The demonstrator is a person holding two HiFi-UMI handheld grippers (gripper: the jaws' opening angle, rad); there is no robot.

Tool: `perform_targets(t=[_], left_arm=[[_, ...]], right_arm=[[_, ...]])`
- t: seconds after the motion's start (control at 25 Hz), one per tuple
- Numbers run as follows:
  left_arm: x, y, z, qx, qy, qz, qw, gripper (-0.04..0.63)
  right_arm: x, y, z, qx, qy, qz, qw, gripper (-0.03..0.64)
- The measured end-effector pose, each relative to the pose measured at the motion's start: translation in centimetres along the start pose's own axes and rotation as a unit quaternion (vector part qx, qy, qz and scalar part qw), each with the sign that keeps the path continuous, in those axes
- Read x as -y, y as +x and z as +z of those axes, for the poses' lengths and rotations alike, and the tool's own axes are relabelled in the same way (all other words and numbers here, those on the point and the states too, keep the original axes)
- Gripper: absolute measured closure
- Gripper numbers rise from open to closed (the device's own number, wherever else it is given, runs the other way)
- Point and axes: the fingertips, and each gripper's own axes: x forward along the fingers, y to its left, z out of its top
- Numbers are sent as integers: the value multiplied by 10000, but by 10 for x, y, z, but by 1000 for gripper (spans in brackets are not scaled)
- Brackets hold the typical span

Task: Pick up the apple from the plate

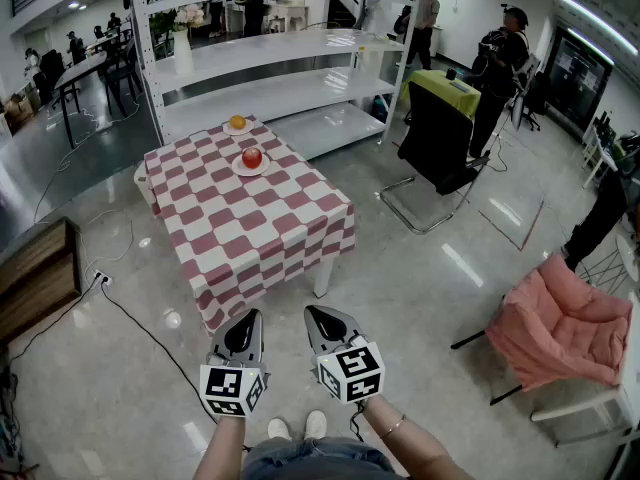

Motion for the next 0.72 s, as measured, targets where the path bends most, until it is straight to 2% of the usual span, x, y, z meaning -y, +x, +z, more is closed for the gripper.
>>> perform_targets(t=[0.4,0.72], left_arm=[[7,-6,-2,-32,44,141,9999,578],[14,-2,1,41,55,279,9996,578]], right_arm=[[-1,-8,-1,37,-59,96,9999,609],[19,-15,-4,29,-72,26,10000,607]])
